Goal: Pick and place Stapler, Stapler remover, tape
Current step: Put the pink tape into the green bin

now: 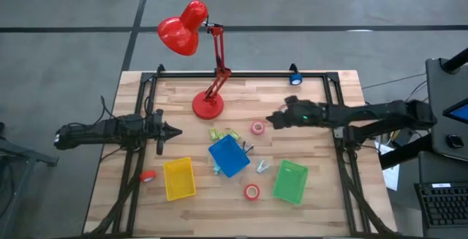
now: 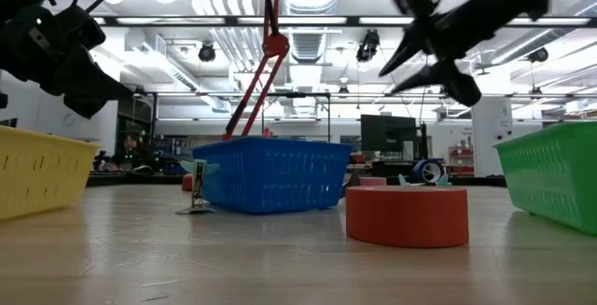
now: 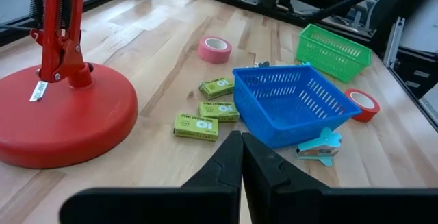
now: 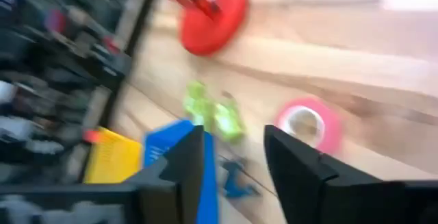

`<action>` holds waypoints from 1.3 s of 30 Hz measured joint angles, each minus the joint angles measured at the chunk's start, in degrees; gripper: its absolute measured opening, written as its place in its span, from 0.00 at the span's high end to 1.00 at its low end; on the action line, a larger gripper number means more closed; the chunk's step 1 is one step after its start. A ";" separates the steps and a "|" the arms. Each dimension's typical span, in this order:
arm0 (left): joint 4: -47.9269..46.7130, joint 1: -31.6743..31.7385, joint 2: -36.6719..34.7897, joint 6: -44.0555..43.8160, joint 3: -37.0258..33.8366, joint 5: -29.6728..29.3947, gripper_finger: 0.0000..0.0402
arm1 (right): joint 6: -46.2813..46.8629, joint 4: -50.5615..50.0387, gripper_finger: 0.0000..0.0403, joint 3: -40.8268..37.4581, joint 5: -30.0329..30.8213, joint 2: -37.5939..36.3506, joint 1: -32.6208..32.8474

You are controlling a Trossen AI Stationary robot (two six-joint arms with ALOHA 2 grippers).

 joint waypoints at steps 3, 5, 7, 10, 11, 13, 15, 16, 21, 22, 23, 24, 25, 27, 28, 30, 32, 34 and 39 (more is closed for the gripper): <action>0.02 0.01 0.02 0.00 0.00 0.00 0.98 | -2.20 -6.84 0.53 4.95 -6.00 6.14 -3.73; 0.04 0.01 0.02 0.01 0.00 0.02 0.98 | -4.95 -10.37 0.50 7.91 -8.41 10.29 -5.60; 0.07 0.02 0.02 0.00 0.00 -0.02 0.98 | -7.84 -12.47 0.48 11.04 -9.73 14.23 -6.69; 0.09 0.00 0.02 0.00 0.00 -0.02 0.98 | -12.09 -17.47 0.48 15.65 -10.90 19.72 -7.42; 0.09 0.02 0.00 0.00 0.00 0.00 0.98 | -13.31 -19.01 0.48 17.16 -10.90 21.46 -7.41; 0.11 0.01 0.01 0.01 0.00 0.00 0.98 | -15.62 -22.08 0.48 20.15 -10.92 24.57 -7.71; 0.12 0.02 0.00 0.01 0.00 -0.01 0.98 | -17.53 -25.18 0.49 22.64 -10.89 27.57 -7.95; 0.14 0.00 0.00 0.02 0.00 0.00 0.98 | -18.65 -26.04 0.49 23.65 -10.88 29.01 -8.04; 0.17 0.02 0.00 0.02 0.00 -0.02 0.98 | -23.06 -28.11 0.49 28.21 -10.89 35.39 -8.26; 0.17 0.02 0.00 0.00 0.00 -0.02 0.98 | -23.82 -28.45 0.49 29.06 -10.88 36.40 -8.26; 0.20 0.02 0.00 0.02 0.00 -0.02 0.98 | -24.72 -29.06 0.49 29.87 -10.88 37.43 -8.27; 0.20 0.02 0.00 0.02 0.00 -0.02 0.98 | -25.43 -29.87 0.50 30.54 -10.84 38.33 -8.31; 0.21 0.01 0.00 0.01 0.00 -0.02 0.98 | -26.15 -30.68 0.50 31.04 -10.78 39.14 -8.34; 0.22 0.01 0.00 0.02 0.00 -0.02 0.98 | -27.53 -30.96 0.51 31.74 -10.43 40.43 -8.34; 0.24 0.00 0.00 0.02 0.00 -0.03 0.98 | -28.13 -31.51 0.51 31.94 -9.57 40.96 -8.34; 0.26 0.02 0.00 0.00 -0.02 -0.04 0.98 | -28.97 -32.32 0.52 31.95 -8.45 41.67 -8.34; 0.30 0.02 0.00 0.00 -0.02 -0.04 0.98 | -29.24 -32.06 0.54 31.68 -8.08 41.73 -8.37; 0.31 0.01 0.00 0.01 -0.02 -0.04 0.98 | -29.45 -31.76 0.55 31.38 -7.82 41.61 -8.37; 0.31 0.02 0.00 0.00 -0.02 -0.04 0.98 | -32.30 -30.75 0.64 30.77 -7.85 41.60 -8.34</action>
